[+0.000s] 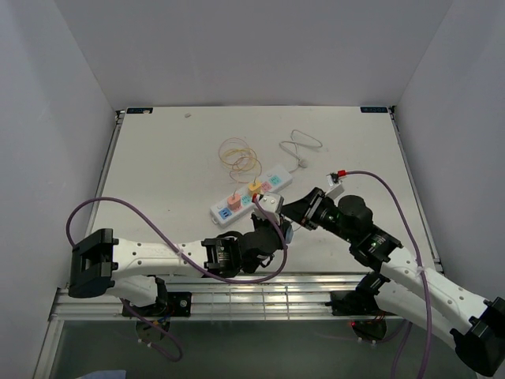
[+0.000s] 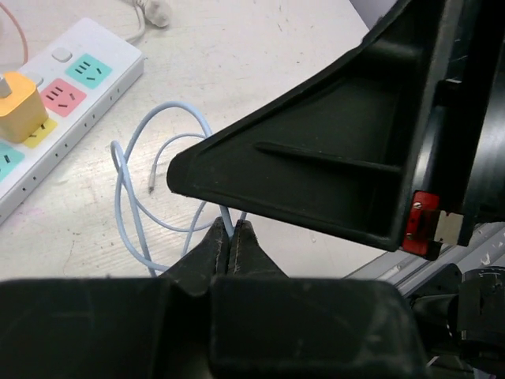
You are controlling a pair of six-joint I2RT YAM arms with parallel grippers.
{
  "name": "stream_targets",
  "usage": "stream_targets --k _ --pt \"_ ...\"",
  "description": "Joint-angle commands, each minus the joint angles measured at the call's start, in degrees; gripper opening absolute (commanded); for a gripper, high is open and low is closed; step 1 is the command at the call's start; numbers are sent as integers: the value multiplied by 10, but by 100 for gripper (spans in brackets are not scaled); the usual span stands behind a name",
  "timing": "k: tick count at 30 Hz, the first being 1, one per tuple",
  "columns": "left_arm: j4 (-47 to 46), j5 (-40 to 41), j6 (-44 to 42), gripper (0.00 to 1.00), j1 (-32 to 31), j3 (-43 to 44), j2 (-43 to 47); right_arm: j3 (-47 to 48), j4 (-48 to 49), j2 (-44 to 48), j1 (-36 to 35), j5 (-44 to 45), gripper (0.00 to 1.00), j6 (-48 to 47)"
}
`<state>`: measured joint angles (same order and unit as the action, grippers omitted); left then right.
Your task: Insert the plug
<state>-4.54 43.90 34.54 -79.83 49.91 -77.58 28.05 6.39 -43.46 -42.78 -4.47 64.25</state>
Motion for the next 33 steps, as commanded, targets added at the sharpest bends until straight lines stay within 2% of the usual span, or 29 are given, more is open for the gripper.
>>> stream_targets --k 1,2,3,4,5,7,8,10,11,12,13,14,15,16,19,26,29,33 --pt "35 45 33 0 -5 33 19 18 -10 15 -2 28 35 -71" --pt "61 44 52 0 -5 40 23 40 -58 17 -2 39 56 -129" --pt "86 38 72 0 -5 41 29 52 -92 23 -2 80 66 -161" --pt "109 33 81 0 -5 41 44 63 -116 29 -2 94 71 -198" --pt "124 29 102 0 -5 40 52 80 -159 35 -2 109 80 -269" --pt "186 23 133 0 -2 49 73 89 -195 66 -2 141 85 -322" --pt "214 23 176 0 1 56 78 88 -209 80 -2 136 89 -377" --pt "301 22 217 0 15 86 85 89 -218 118 -2 85 90 -430" --pt "332 23 246 0 19 98 84 91 -219 130 -2 54 94 -456" --pt "367 25 314 0 24 126 82 94 -220 142 -2 -17 98 -497" --pt "438 26 350 0 34 141 77 94 -220 145 -3 -43 98 -513" --pt "470 25 383 0 39 157 61 93 -220 141 -3 -74 91 -531" --pt "503 28 442 0 42 175 52 91 -218 126 -5 -96 90 -534" --pt "562 30 471 0 49 210 40 95 -224 114 -7 -101 90 -549" --pt "637 37 532 0 63 264 -1 116 -233 63 -38 -58 90 -571" --pt "652 0 552 0 122 291 -35 136 -166 42 -124 -4 90 -623" --pt "654 -5 549 0 124 306 -56 154 -162 3 -164 59 90 -633" --pt "662 -8 573 0 123 320 -65 157 -148 -41 -232 185 90 -630"
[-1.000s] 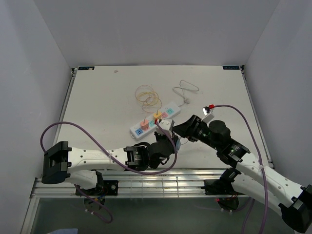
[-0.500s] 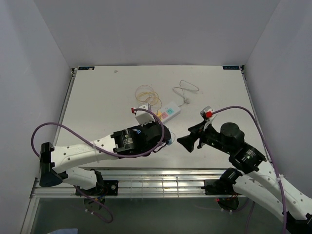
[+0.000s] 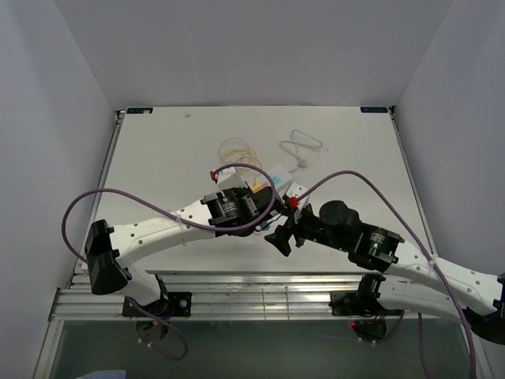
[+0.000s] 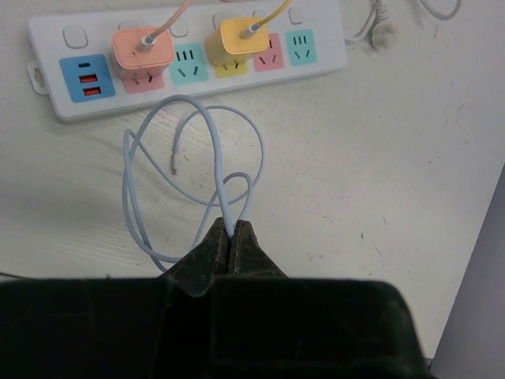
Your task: Insert the plug
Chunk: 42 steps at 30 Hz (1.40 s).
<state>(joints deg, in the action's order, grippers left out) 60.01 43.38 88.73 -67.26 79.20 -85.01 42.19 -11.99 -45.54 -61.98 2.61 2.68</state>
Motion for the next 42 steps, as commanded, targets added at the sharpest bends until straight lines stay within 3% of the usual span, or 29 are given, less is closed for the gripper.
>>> stream_targets --k 1,6,11,17,25,31,40,42 --pt "20 -6 43 0 -1 26 10 8 53 -24 -52 139 90 -8" --pt "26 -19 62 0 -1 40 1 -55 192 -56 -109 246 90 -53" --pt "27 -30 86 0 -1 25 15 -62 228 -77 -112 261 92 -46" --pt "21 -26 111 0 -1 -20 70 -145 304 31 -113 217 90 -9" --pt "5 -35 101 0 -2 -37 94 -167 259 124 -112 134 90 -24" --pt "-6 -51 92 0 -1 -35 95 -151 295 76 -113 110 90 -89" --pt "-9 -65 89 0 -1 -36 95 -133 345 -32 -113 145 100 -112" --pt "-11 -69 89 0 -1 -37 95 -136 371 -46 -112 156 93 -109"
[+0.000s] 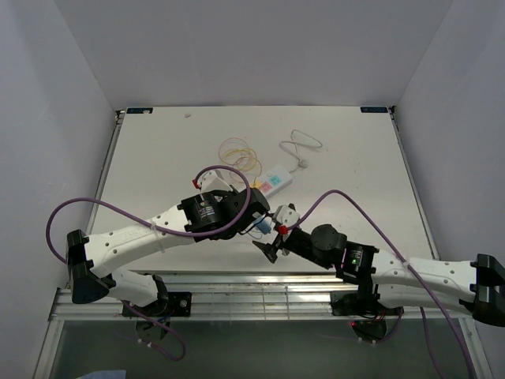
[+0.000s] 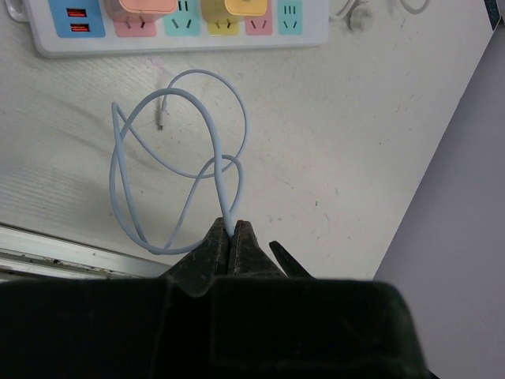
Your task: Insert the plug
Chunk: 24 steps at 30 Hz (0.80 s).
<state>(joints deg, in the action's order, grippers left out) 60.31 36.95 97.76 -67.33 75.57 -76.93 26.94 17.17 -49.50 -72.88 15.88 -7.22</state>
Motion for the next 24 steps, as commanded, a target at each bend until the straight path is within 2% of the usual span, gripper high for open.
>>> stream_targets --k 1,4,12,13,14,15,16,17,18,19,20,21,22,23,24 --pt "-15 -6 -2 0 -1 0 12 15 85 -10 -3 30 89 -9" --pt "-20 -12 -9 0 -1 2 8 18 94 -31 -4 49 84 -6" --pt "-31 -14 -27 0 -1 5 8 18 100 -45 -3 78 39 5" --pt "-34 -15 -33 0 -1 5 8 17 104 -43 -3 78 27 9" --pt "-38 -17 -39 0 -1 6 6 17 105 -43 -3 76 20 12" --pt "-43 -18 -51 0 -1 8 1 17 106 -42 -3 74 17 14" --pt "-45 -21 -58 0 -1 12 -2 19 107 -40 -3 74 8 24" --pt "-49 -25 -64 2 -1 13 -3 20 107 -39 -3 78 8 29" --pt "-61 -27 -74 13 -1 13 -6 20 107 -39 -3 79 8 34" --pt "-69 -29 -98 43 -1 13 -5 20 105 -35 1 81 8 56" --pt "-74 -32 -106 63 -1 12 -4 21 100 -32 5 86 8 67" --pt "-85 -32 -114 74 -1 11 -2 22 89 -29 12 86 8 90" --pt "-91 -32 -124 82 -1 8 6 22 79 -25 22 87 8 114" --pt "-95 -31 -138 93 -1 2 13 21 54 -9 55 73 8 167" --pt "-109 -31 -150 96 -1 -3 19 20 38 2 82 58 8 198"
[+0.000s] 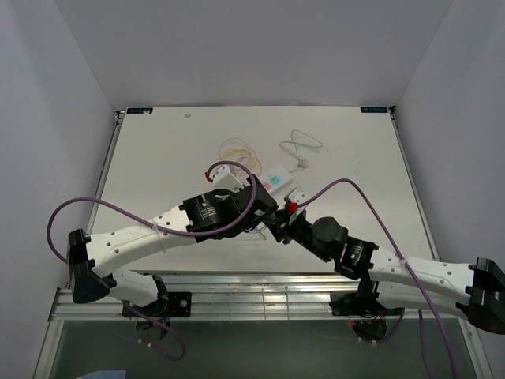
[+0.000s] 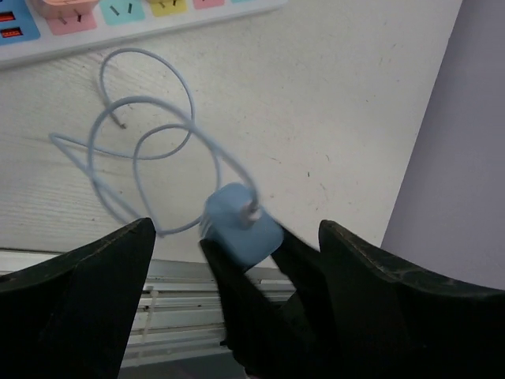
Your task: Insert the plug
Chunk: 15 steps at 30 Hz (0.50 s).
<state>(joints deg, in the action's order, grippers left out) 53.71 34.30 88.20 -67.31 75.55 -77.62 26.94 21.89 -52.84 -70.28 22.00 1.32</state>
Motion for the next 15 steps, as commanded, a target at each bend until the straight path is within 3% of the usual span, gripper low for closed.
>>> stream_targets --k 1,2,5,6,9,10,12,15 --pt "-60 -6 -78 97 -1 -9 46 19 -28 46 86 -23 8 144" --pt "-83 -12 -163 98 -1 -22 56 20 -47 71 165 -82 8 171" --pt "-116 -38 -252 98 -1 -48 97 59 -143 119 346 -161 8 246" --pt "-114 -37 -254 98 -1 -56 108 81 -204 125 399 -186 8 256" --pt "-133 -21 -268 98 2 -87 152 177 -295 114 648 -287 8 252" --pt "-139 -18 -269 98 4 -94 162 195 -301 97 689 -311 8 259" --pt "-164 -16 -295 98 7 -111 185 224 -296 78 752 -444 8 279" --pt "-212 -22 -319 98 12 -131 206 167 -144 70 742 -629 8 352"
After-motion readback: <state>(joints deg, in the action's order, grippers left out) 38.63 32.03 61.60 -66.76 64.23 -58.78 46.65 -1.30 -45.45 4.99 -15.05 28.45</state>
